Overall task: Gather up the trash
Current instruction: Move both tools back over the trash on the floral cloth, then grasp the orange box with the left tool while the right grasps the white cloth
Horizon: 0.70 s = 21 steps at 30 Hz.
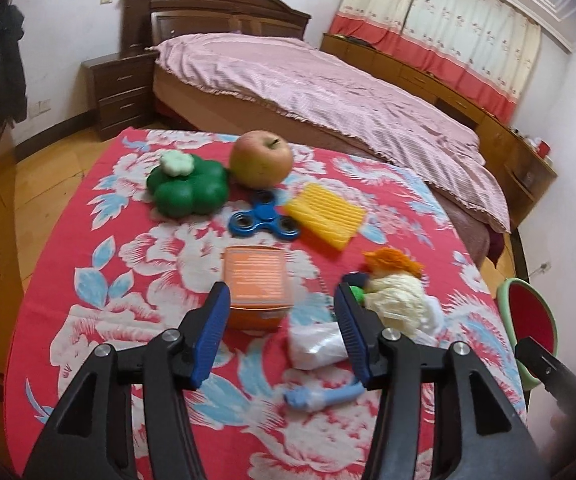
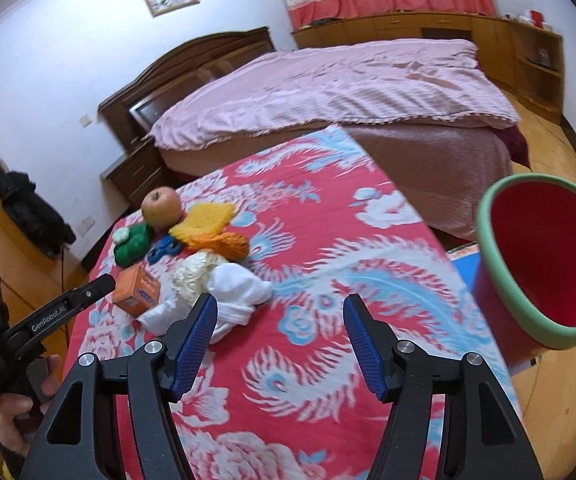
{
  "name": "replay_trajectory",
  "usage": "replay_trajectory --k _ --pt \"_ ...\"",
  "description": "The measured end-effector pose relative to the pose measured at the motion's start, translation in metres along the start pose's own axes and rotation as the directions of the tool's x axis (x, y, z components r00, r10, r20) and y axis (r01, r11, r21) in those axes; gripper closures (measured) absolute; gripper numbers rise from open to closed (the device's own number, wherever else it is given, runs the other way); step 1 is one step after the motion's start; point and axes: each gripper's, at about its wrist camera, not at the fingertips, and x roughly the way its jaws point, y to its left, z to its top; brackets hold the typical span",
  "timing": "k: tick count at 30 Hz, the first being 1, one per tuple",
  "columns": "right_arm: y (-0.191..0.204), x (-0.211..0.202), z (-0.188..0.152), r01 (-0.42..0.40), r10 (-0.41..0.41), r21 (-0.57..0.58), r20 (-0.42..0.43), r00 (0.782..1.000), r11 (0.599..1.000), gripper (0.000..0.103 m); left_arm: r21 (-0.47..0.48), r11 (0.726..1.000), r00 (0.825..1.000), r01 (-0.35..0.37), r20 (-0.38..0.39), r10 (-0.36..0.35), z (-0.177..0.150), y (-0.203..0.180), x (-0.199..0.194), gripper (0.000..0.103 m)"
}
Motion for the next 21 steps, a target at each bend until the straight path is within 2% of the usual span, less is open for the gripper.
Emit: replay_trajectory --k 4,14,21 --pt "0.008 0.023 0.002 -0.011 0.01 -0.016 -0.049 0.999 1.0 0.031 -0.019 1.0 1.0 -0.009 -0.019 0.009 0.001 0.009 0.013 0.049" --pt "0.026 0.071 0.001 -0.015 0.004 -0.072 -0.14 0.99 0.997 0.031 -0.027 1.0 0.999 -0.013 -0.052 0.012 0.0 0.016 0.039 0.049" --pt "0.029 0.09 -0.002 -0.019 0.004 -0.089 -0.172 0.985 0.996 0.031 -0.048 0.999 0.997 -0.006 -0.076 0.002 -0.002 0.021 0.053 0.049"
